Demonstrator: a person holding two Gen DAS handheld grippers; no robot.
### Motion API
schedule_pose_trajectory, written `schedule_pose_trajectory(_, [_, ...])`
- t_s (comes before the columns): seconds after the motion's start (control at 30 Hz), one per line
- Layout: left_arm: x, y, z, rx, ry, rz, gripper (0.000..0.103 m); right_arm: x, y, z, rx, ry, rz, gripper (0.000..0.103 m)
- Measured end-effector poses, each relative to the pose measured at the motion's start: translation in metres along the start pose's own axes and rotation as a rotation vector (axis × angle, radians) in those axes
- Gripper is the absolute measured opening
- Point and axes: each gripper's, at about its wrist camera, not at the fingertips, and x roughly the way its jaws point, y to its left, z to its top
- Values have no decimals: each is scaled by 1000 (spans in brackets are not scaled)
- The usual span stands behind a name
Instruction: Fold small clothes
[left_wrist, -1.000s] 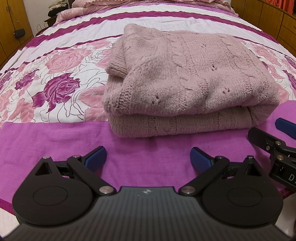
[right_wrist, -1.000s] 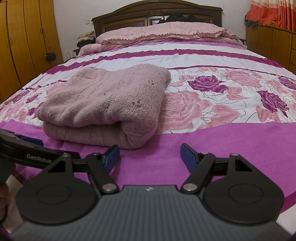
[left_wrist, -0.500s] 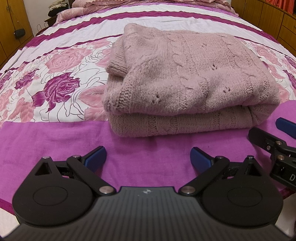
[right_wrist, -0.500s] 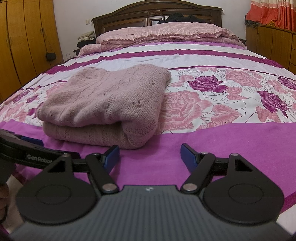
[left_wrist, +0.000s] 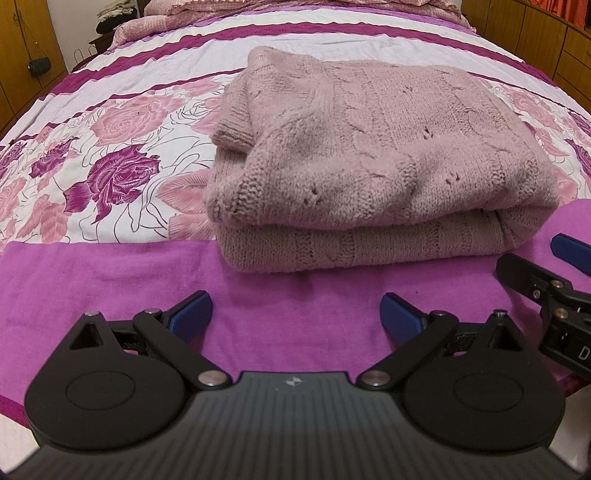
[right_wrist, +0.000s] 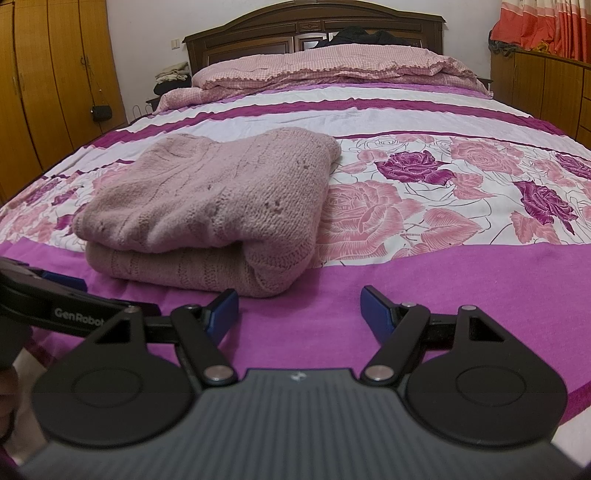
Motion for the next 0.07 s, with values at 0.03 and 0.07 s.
schedule_pose_trajectory(0.03, [0, 0, 0, 1, 0, 0, 101, 0, 0, 0, 0, 0, 0, 74])
schedule_pose_trajectory(0.07, [0, 0, 0, 1, 0, 0, 101, 0, 0, 0, 0, 0, 0, 74])
